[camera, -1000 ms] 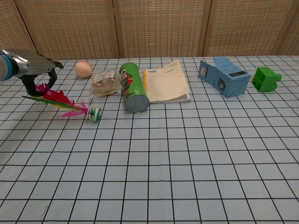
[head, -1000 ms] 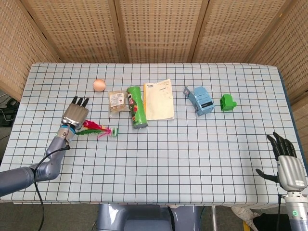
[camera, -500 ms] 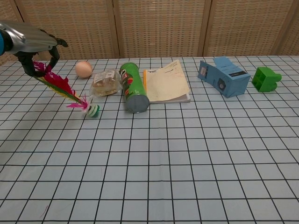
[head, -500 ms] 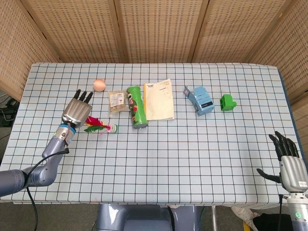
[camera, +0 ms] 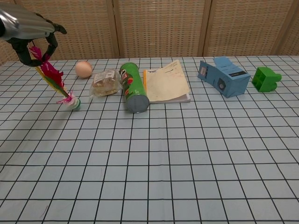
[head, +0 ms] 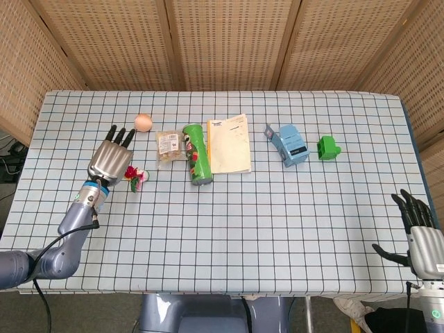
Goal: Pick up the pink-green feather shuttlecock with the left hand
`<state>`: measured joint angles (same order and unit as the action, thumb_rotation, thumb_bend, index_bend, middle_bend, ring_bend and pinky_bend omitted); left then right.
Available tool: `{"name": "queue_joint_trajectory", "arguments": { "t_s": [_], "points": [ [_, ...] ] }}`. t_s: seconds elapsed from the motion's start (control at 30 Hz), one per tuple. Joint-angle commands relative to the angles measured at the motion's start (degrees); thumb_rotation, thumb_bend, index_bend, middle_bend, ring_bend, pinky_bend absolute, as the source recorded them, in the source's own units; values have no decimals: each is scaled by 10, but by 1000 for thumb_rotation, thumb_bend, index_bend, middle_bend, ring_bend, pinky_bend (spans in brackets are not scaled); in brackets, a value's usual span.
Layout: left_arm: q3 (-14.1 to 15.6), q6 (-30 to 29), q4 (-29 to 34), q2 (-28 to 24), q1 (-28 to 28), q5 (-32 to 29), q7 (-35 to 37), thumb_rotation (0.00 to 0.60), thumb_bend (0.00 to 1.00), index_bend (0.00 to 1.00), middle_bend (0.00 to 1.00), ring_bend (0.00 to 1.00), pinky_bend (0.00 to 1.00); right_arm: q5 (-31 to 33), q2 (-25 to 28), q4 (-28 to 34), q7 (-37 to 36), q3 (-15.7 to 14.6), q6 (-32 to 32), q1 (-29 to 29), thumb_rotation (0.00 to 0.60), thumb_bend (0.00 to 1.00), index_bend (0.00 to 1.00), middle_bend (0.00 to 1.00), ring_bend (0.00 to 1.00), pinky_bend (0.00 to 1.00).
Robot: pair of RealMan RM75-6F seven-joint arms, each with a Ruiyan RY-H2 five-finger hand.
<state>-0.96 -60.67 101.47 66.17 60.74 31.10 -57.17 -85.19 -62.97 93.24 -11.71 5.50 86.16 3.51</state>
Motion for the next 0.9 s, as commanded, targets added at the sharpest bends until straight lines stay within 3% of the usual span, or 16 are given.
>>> {"name": "queue_joint_trajectory", "arguments": {
  "t_s": [0.03,0.37,0.9],
  "points": [
    [2,-11,16,-14,-5,6,2,600,433,609,0,0,0,-2,1,2,-1,-1,1,-1,600,66,28,0,0,0],
    [13,-25,41,-36,-25,29,16,600,433,608,0,0,0,-16,5,12,3,-6,9,-3,600,66,29,0,0,0],
    [24,-28,46,-23,-40,55,17,600,407,567,0,0,0,-21,6,15,1,-8,13,-4,600,66,28,0,0,0]
  ]
}}
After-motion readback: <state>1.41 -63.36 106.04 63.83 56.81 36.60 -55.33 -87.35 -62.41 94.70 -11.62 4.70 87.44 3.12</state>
